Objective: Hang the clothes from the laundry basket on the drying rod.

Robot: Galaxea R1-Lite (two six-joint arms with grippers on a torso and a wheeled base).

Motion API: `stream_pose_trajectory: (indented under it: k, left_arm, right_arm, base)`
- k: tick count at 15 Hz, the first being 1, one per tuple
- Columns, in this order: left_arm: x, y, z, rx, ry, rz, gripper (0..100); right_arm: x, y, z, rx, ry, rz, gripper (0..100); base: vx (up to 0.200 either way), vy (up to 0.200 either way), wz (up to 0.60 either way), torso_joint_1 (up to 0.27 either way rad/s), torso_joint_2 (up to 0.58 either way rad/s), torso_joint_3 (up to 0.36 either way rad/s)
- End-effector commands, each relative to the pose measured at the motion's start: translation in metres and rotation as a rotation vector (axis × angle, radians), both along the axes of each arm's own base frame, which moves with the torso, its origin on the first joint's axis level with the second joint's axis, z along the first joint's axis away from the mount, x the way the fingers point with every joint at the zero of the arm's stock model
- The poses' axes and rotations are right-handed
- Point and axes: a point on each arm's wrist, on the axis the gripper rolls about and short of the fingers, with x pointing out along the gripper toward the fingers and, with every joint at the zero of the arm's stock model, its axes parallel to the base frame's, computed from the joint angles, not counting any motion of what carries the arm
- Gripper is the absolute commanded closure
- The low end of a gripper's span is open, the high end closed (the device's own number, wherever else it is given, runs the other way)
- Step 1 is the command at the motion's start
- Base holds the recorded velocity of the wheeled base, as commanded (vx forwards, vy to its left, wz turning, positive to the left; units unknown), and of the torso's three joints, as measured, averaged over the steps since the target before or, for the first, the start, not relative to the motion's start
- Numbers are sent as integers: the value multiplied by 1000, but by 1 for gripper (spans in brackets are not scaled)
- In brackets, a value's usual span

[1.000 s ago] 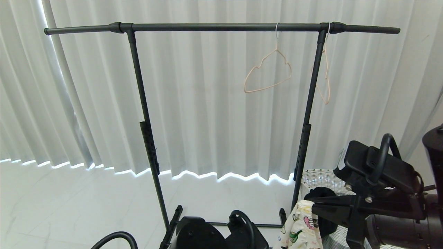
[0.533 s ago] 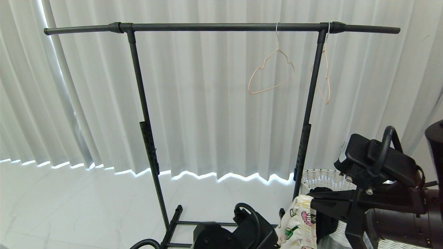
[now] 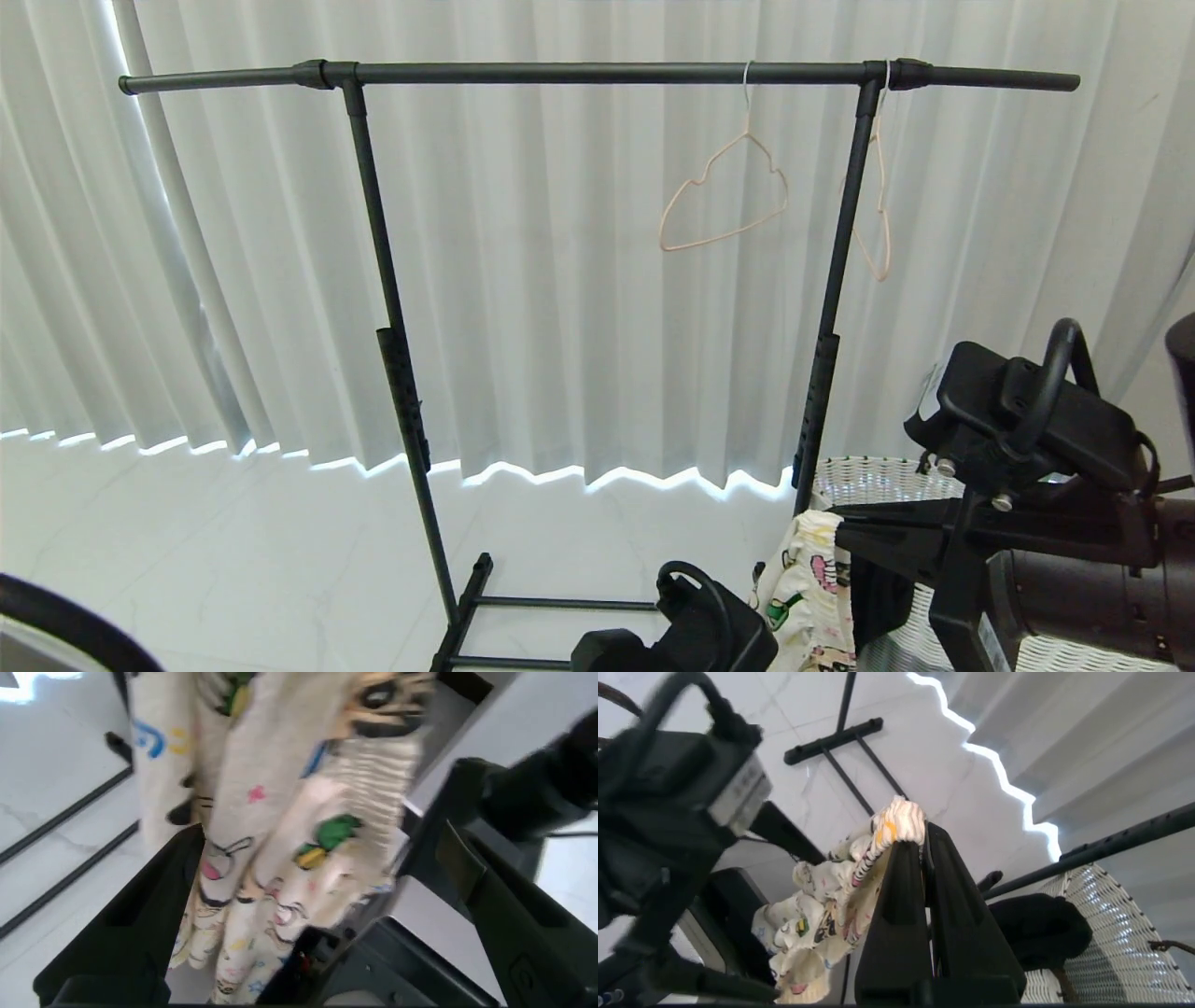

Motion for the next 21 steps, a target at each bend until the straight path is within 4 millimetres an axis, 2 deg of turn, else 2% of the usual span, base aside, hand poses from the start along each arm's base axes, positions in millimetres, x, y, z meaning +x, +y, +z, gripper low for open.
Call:
stream_pose_trajectory:
  k: [1,6,12,18,19,21]
  left_arm:
    - [12,-3,-17,58,-3,74,0]
    - [17,-2,-33,117,-12,134,0]
    - [10,23,-57,232,7,171,0]
    - [5,33,-66,277,18,173,0]
    - [4,34,-67,279,18,174,100]
    - [2,37,-65,239,2,175,100]
  right_arm:
    - [0,0,1,2,-2,1,100]
    - [0,-1,2,7,-9,-8,100]
    - [0,-3,3,2,-21,-34,100]
    - [-1,-6,4,9,-22,-40,100]
    - [-2,-7,5,16,-19,-43,100]
    - [-2,-7,4,29,2,-58,100]
  base:
    - [0,0,0,0,0,0]
    - [0,0,0,0,0,0]
    - [0,0,0,0,0,0]
    - [0,0,0,0,0,0]
    - [0,0,0,0,0,0]
    - [0,0,0,0,0,0]
